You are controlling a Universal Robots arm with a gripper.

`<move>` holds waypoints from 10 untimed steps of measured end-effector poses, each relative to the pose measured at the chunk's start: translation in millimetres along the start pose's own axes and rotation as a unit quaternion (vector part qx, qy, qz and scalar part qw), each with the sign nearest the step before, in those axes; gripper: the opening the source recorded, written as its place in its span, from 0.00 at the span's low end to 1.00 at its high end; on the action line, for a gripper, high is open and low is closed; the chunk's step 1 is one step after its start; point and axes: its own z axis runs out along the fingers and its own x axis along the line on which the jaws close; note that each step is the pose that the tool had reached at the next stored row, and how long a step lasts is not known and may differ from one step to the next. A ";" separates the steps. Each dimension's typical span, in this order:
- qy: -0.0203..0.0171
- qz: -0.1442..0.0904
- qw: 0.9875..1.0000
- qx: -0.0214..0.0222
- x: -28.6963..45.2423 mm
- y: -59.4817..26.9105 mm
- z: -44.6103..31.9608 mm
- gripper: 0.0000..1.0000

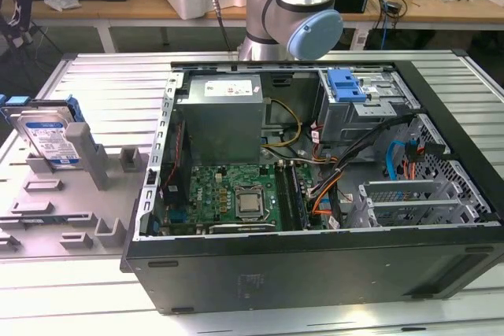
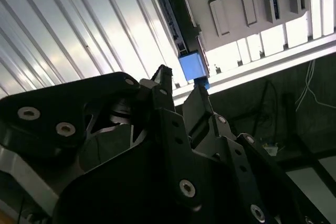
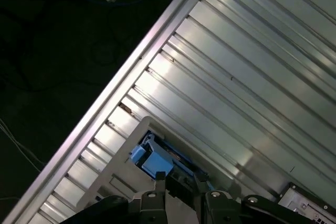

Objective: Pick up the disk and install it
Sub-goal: 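Pick up the disk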

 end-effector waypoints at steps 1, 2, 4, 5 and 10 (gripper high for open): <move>0.000 -0.005 1.000 0.000 0.1 0.1 0.0 0.36; 0.001 -0.016 1.000 0.001 0.2 0.0 0.0 0.36; 0.002 -0.038 0.999 0.001 0.2 0.1 0.4 0.36; 0.002 -0.048 0.999 0.001 0.2 0.1 0.5 0.36; 0.004 -0.111 0.994 0.003 0.2 0.0 1.4 0.49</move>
